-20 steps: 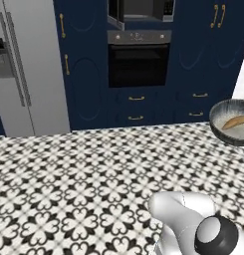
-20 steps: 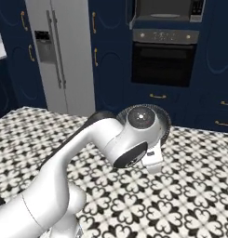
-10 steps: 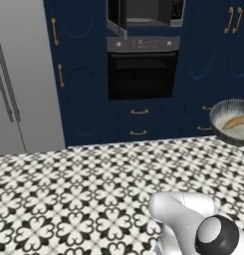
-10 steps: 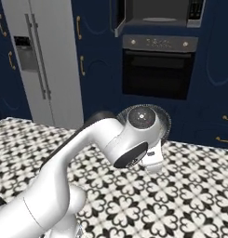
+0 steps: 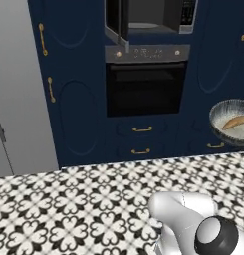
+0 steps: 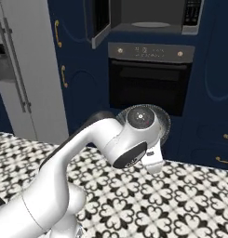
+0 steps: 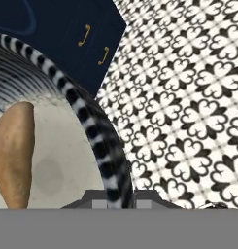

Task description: Pick the sweet potato from the sink and place it in the bowl. Then pick the bowl and place it in the microwave. Then close the microwave door and press the start button.

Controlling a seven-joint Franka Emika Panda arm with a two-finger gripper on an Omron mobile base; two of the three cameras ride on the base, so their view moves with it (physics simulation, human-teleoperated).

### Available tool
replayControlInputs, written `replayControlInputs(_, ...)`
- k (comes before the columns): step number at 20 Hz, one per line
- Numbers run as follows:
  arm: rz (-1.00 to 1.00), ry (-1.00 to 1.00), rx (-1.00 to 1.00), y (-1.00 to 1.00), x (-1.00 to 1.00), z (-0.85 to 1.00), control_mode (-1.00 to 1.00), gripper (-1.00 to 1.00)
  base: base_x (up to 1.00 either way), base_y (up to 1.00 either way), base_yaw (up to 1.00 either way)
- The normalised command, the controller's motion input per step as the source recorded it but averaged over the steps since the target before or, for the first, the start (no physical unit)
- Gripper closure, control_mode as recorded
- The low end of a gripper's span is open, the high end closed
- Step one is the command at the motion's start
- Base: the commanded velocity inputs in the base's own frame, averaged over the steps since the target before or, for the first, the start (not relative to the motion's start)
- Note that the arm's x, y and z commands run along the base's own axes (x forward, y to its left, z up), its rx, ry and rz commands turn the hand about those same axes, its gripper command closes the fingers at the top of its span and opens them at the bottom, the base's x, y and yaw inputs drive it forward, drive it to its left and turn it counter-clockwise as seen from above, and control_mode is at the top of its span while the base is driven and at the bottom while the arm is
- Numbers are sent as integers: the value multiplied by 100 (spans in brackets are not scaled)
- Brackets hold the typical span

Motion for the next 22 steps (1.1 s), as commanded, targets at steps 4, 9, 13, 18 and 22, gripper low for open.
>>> replayControlInputs(4, 0, 0, 0, 0, 0, 0, 100, 100, 100, -45, 0)
replayControlInputs(9, 0, 0, 0, 0, 0, 0, 100, 100, 100, -36, 0)
replayControlInputs(13, 0, 0, 0, 0, 0, 0, 100, 100, 100, -20, 1)
replayControlInputs(18, 0, 0, 0, 0, 0, 0, 100, 100, 100, -17, 1)
replayControlInputs(22, 0, 0, 0, 0, 0, 0, 100, 100, 100, -41, 0)
